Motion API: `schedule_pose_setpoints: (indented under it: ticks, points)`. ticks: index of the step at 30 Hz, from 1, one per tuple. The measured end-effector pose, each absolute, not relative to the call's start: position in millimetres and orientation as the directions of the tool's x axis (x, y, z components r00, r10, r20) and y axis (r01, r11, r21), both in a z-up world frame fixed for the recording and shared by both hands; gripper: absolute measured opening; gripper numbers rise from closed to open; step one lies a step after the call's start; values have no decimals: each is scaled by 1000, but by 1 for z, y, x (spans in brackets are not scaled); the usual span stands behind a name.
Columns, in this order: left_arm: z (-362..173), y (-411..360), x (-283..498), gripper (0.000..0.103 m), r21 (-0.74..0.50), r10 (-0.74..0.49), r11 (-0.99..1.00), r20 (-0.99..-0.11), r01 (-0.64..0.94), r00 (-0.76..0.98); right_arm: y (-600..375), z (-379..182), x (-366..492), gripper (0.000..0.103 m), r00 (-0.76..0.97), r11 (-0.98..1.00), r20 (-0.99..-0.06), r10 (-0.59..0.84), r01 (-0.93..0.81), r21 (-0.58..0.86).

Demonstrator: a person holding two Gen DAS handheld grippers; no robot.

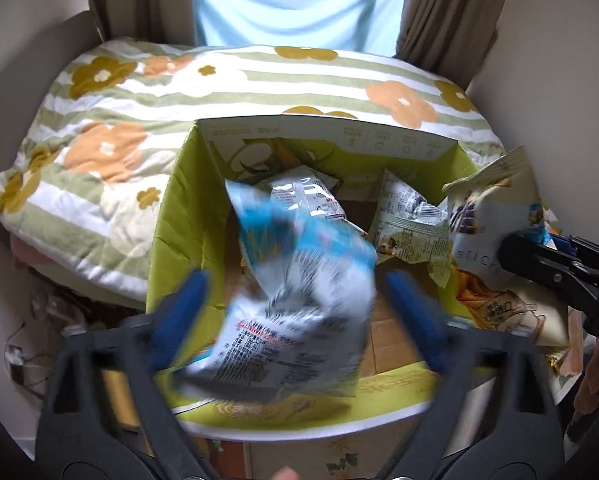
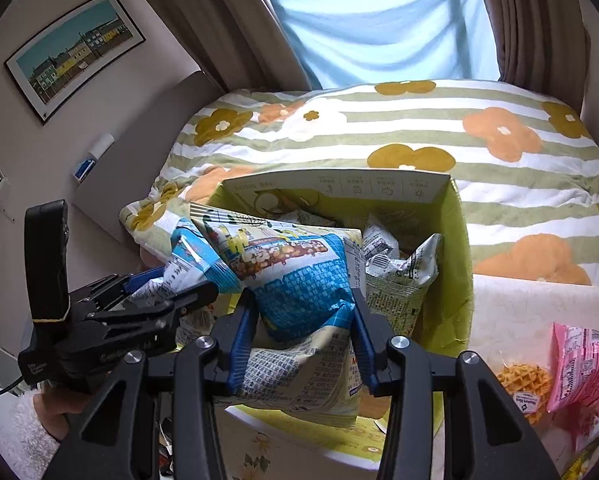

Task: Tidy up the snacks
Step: 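Carry both blue bags into the yellow box and open both grippers, then move both grippers back over the remaining snacks on the tray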

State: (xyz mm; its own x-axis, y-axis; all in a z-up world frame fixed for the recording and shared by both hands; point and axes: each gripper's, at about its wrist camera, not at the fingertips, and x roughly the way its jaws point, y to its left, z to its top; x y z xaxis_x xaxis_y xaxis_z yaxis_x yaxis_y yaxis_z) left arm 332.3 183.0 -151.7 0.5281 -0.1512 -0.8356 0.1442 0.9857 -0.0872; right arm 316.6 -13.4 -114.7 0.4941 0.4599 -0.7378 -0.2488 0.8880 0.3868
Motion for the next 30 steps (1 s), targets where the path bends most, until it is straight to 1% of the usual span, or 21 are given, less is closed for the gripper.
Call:
schedule_pose_setpoints:
  ticks: [7, 13, 14, 15, 16, 17, 18, 19, 26, 30]
  points:
    - [-152, 182, 322, 103, -85, -143, 987, -844, 134, 517, -15, -125, 325, 41, 452, 881, -757, 472, -265, 392]
    - [-149, 192, 312, 103, -83, -120, 992, -850, 95, 513, -14, -136, 326, 44, 426, 881, -771, 473, -255, 399]
    - [-148, 194, 310, 103, -83, -118, 992, -848, 91, 517, -13, -139, 326, 50, 420, 883, -777, 469, -252, 397]
    - [-147, 195, 309, 103, -77, -111, 993, -846, 86, 521, -11, -141, 325, 64, 423, 892, -786, 451, -244, 381]
    - [-146, 196, 308, 103, -70, -102, 994, -847, 81, 521, -9, -142, 324, 73, 441, 902, -787, 431, -238, 360]
    - [-146, 197, 307, 103, -59, -90, 995, -849, 77, 520, -9, -142, 322, 92, 458, 904, -780, 426, -241, 353]
    - [-146, 198, 305, 103, -52, -85, 996, -850, 77, 520, -10, -141, 318, 101, 481, 902, -764, 430, -251, 350]
    - [-145, 198, 303, 103, -49, -83, 996, -849, 78, 522, -10, -141, 315, 102, 492, 900, -753, 436, -258, 352]
    - [-140, 203, 291, 103, -57, -83, 996, -840, 64, 536, -9, -143, 299, 102, 471, 889, -754, 458, -263, 376]
    - [-132, 204, 283, 103, -68, -90, 996, -823, 61, 560, -6, -135, 291, 102, 491, 901, -757, 431, -271, 338]
